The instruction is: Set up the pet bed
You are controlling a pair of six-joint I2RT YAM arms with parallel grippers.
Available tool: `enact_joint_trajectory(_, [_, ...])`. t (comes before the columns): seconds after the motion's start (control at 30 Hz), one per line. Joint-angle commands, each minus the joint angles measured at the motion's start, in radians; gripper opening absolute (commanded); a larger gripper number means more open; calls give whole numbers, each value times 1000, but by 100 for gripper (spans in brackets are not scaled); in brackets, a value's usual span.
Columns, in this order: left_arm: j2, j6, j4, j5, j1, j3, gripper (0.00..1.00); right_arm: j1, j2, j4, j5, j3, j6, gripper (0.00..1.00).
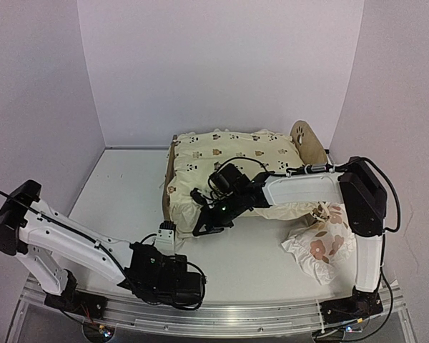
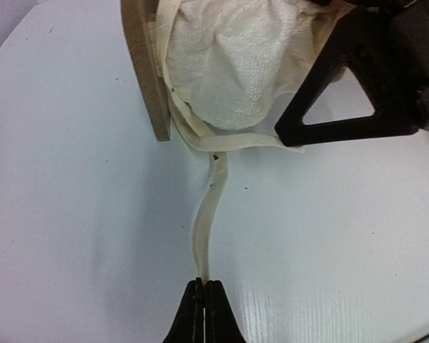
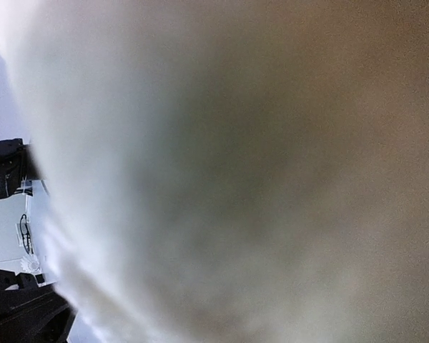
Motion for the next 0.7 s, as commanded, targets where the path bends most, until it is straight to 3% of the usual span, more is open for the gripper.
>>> enact_joint_trajectory(0.0, [-103,215,131,66,19,-27,0,1,-35,-25,-31,-36,42,0])
enact_joint_trajectory(0.37, [-236,558,339,301,232,-133,0,62,-71,-21,36,-179,28,0])
enact_joint_trajectory(0.47, [-229,577,346,361,264,-147,0,71,-50,-22,51,-181,20,0])
enact_joint_trajectory(0.67, [-172,474,265,459,269,-173,0,81,4,-27,95,-166,1,0])
